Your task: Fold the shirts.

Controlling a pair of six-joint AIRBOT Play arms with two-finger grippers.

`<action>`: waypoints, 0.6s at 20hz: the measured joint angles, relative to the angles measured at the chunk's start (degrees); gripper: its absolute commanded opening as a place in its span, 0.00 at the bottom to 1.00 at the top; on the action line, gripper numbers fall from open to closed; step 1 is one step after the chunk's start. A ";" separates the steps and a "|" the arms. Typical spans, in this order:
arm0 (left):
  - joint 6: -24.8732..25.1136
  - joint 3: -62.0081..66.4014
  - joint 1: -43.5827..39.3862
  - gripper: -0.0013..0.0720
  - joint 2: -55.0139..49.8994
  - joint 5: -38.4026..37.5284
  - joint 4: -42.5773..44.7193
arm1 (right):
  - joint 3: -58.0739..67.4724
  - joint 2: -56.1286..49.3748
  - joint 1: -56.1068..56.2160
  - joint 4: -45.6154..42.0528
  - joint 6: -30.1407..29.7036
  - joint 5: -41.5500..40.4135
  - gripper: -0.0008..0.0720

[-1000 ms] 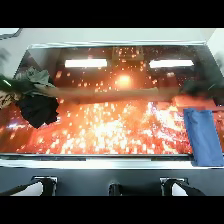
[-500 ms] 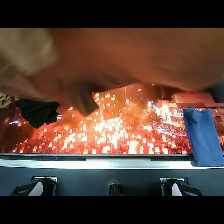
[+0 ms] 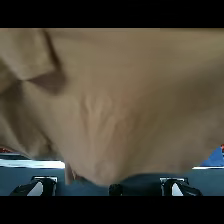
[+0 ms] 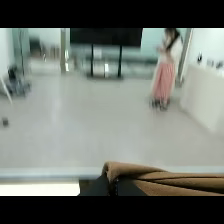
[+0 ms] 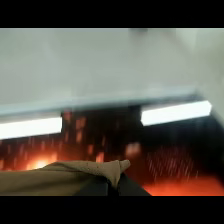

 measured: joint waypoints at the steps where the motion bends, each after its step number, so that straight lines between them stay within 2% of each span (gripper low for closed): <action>1: 0.59 -2.67 -0.13 0.05 -2.36 -2.40 -0.02 | -0.33 -3.52 0.02 0.61 -0.02 3.85 0.07; 3: 2.08 -10.32 -0.83 0.05 -6.97 -5.31 0.04 | -2.89 -12.07 0.24 1.53 -0.17 10.29 0.07; 6: 4.00 -24.63 -2.64 0.05 -14.40 -3.87 1.11 | -9.81 -23.26 2.60 0.70 0.04 12.94 0.07; 8: 4.57 -32.04 -4.15 0.05 -20.52 -0.02 1.55 | -13.70 -30.60 5.18 -0.55 0.76 10.19 0.07; 12: 5.14 -35.80 -7.19 0.05 -33.29 7.13 1.33 | -16.83 -41.13 8.02 -1.62 6.75 -4.35 0.07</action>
